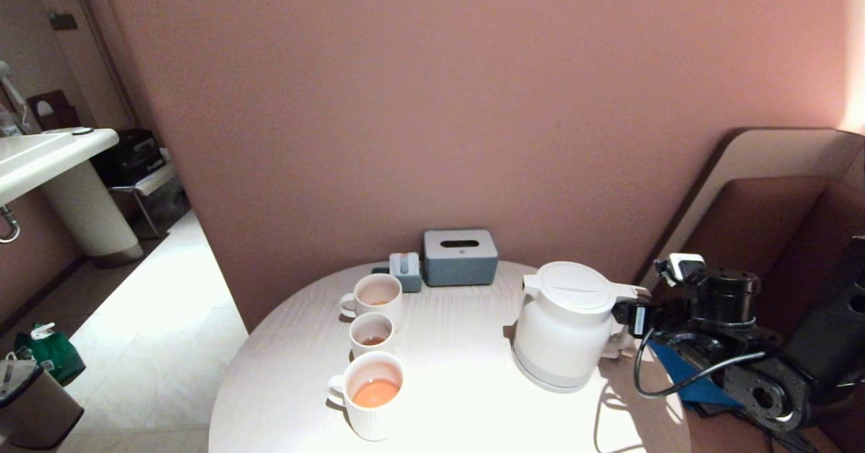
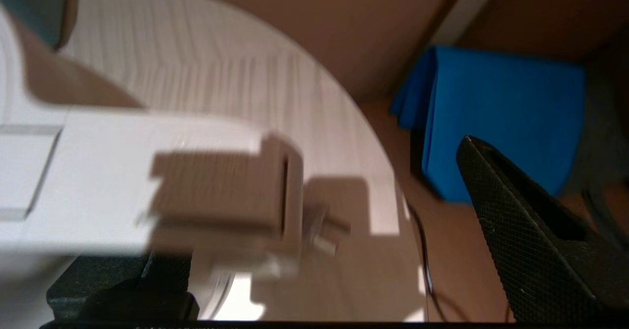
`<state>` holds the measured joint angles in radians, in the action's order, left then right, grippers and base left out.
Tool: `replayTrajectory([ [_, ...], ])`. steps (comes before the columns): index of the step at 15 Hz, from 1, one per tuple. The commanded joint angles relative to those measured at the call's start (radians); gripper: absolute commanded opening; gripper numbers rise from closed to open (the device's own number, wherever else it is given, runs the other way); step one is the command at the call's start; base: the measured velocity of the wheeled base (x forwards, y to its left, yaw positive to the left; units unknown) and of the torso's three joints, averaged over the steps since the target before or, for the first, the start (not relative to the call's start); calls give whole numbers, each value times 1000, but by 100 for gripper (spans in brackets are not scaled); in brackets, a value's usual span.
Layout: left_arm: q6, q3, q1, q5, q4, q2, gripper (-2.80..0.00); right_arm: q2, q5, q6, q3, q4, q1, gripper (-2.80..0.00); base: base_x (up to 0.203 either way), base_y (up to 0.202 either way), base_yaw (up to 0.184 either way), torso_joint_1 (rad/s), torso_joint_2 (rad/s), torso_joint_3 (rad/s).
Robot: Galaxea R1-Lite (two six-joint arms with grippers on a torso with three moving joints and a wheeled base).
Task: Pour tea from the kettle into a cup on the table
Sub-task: Pick up the kettle
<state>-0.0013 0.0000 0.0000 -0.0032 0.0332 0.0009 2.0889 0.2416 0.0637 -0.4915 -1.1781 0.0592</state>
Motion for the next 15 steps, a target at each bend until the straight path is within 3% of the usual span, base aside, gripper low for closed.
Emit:
replayTrajectory([
  [1, 0, 0, 0, 0, 1, 1, -280, 90, -8, -19, 15, -139, -7, 0, 0, 0, 0, 0, 0, 0],
  [5, 0, 0, -2, 0, 1, 1, -280, 152, -30, -38, 51, -279, -7, 0, 0, 0, 0, 0, 0, 0],
  [14, 0, 0, -2, 0, 1, 1, -280, 95, -59, -55, 84, -299, -7, 0, 0, 0, 0, 0, 0, 0],
  [15, 0, 0, -1, 0, 1, 1, -280, 82, -69, -55, 92, -299, -7, -280, 0, 0, 0, 0, 0, 0],
])
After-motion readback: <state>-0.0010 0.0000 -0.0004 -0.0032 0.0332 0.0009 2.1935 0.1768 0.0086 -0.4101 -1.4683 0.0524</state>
